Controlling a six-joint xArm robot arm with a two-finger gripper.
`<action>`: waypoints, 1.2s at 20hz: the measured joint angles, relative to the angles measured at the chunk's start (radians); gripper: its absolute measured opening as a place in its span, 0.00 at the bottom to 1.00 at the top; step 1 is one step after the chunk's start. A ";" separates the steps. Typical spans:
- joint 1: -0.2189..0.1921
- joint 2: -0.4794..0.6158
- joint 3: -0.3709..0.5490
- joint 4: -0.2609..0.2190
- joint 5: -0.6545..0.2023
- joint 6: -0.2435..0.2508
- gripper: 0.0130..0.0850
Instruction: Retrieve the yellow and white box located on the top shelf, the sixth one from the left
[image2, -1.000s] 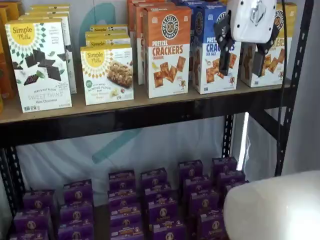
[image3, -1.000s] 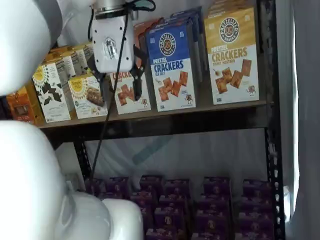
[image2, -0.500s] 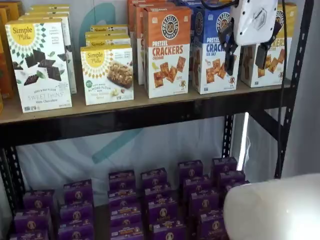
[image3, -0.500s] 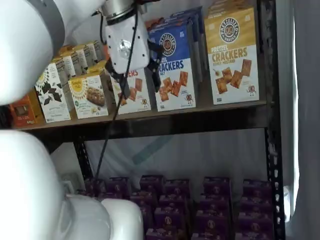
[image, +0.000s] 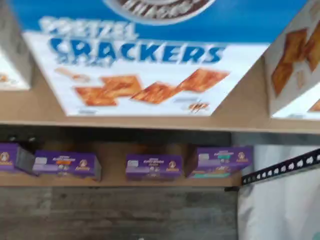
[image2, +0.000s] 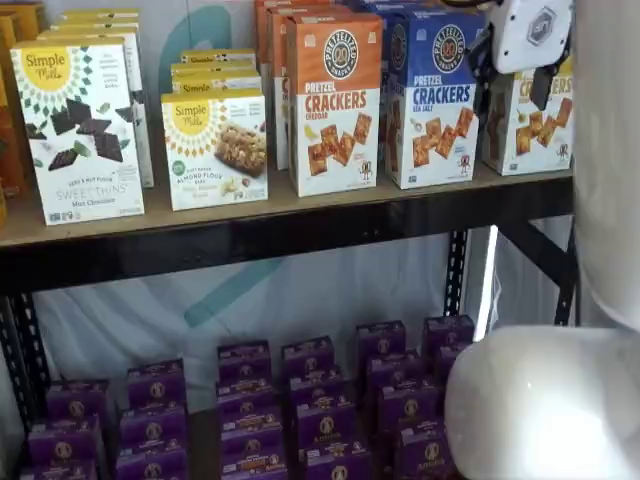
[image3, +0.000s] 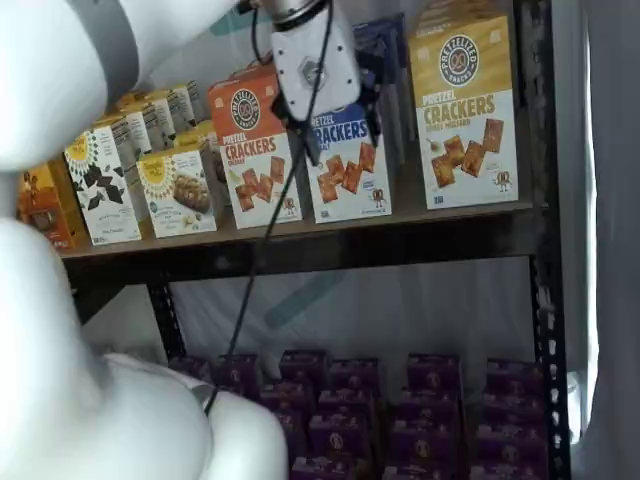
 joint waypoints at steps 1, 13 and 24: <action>-0.026 0.015 -0.011 0.009 -0.014 -0.024 1.00; -0.236 0.161 -0.129 0.132 -0.065 -0.231 1.00; -0.289 0.221 -0.187 0.148 -0.074 -0.282 1.00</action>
